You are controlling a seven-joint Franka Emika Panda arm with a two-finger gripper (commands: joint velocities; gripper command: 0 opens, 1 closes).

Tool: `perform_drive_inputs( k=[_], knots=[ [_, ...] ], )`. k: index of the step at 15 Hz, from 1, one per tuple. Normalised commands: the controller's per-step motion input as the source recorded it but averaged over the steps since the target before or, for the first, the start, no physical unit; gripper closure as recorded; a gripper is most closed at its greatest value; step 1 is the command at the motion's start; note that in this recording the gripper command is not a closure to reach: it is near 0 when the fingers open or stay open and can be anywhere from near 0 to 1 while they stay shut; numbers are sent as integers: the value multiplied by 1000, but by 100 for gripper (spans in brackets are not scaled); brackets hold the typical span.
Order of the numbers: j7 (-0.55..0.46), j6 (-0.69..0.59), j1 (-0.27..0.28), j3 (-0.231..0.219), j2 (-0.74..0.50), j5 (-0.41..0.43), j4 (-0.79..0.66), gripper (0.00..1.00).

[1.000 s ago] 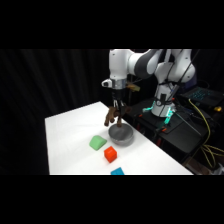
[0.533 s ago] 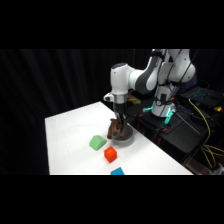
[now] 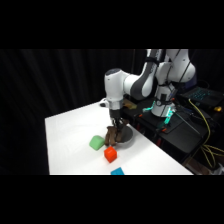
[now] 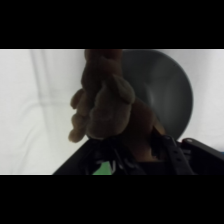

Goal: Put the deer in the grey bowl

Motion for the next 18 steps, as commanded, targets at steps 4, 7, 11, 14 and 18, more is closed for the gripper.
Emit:
perform_drive_inputs(
  k=[4,7,11,14,18],
  knots=[
    [126,-499,82,-49,-179,-222,184,0],
    [-25,-605,40,-5,-335,-65,174,0],
    [-109,-670,-4,-6,-325,-7,323,0],
    [-128,-510,-47,-33,-276,-11,353,0],
    [-4,-424,-60,-30,-269,-101,306,0]
  ],
)
